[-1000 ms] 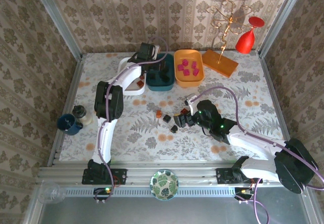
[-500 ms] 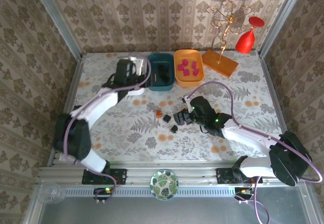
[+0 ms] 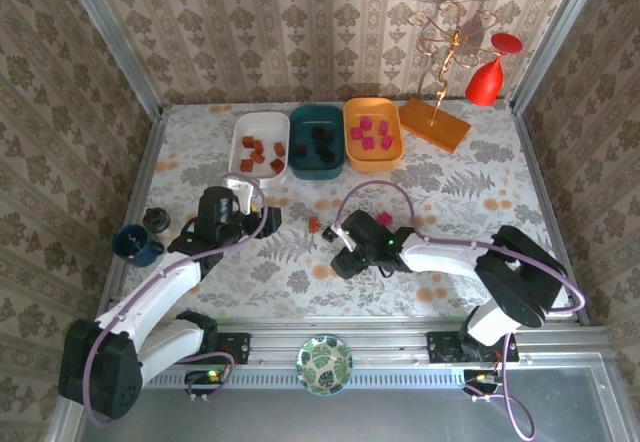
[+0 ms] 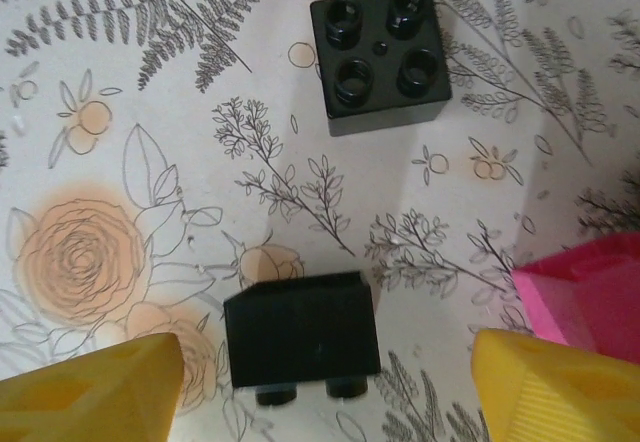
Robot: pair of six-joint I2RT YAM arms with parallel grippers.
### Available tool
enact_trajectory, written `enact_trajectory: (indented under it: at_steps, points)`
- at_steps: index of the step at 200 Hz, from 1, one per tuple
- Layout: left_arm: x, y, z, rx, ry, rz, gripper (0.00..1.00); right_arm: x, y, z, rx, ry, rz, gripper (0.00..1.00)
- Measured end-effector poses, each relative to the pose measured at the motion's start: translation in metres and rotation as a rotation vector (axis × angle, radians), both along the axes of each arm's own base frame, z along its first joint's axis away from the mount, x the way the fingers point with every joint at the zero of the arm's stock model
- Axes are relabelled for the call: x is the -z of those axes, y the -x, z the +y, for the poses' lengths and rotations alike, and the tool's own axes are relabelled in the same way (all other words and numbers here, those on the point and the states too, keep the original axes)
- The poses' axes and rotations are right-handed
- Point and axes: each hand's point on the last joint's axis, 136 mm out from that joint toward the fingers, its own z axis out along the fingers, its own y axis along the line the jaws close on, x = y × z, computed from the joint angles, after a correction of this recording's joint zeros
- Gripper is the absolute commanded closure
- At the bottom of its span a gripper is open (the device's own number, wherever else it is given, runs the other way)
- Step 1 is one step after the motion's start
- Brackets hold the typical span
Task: Sort the legos into containers by color
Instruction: Pick up the lego from the bottom-center of the table, then place the lego in the container.
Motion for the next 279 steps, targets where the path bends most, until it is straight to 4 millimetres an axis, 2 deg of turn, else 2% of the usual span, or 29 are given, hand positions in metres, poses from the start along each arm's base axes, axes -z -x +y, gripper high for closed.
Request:
enact_trajectory:
  at_steps: [55, 123, 151, 172, 193, 237, 260, 279]
  points:
    - [-0.006, -0.003, 0.006, -0.03, -0.005, -0.026, 0.28, 0.009, -0.002, 0.01, -0.067, 0.023, 0.011, 0.5]
    - [0.002, -0.005, 0.016, -0.078, -0.009, -0.014, 0.28, 0.009, 0.003, 0.015, -0.117, 0.019, 0.036, 0.63]
    - [0.001, -0.007, 0.019, -0.089, -0.006, -0.019, 0.28, -0.001, 0.0, 0.019, -0.12, -0.013, 0.039, 0.64]
    - [0.0, -0.008, 0.019, -0.093, -0.001, -0.021, 0.28, -0.024, -0.01, 0.021, -0.108, -0.074, 0.019, 0.64]
    - [-0.001, -0.009, 0.018, -0.095, 0.007, -0.022, 0.28, -0.057, -0.034, 0.02, -0.053, -0.167, -0.02, 0.65]
    - [-0.006, -0.012, 0.012, -0.086, 0.057, -0.022, 0.28, -0.133, -0.12, 0.019, 0.152, -0.38, -0.155, 0.65]
    - [-0.003, -0.013, 0.007, -0.072, 0.074, -0.01, 0.27, -0.149, -0.165, 0.022, 0.255, -0.449, -0.188, 0.65]
    - [-0.001, -0.014, 0.006, -0.068, 0.078, -0.002, 0.25, -0.143, -0.196, 0.027, 0.324, -0.473, -0.187, 0.64]
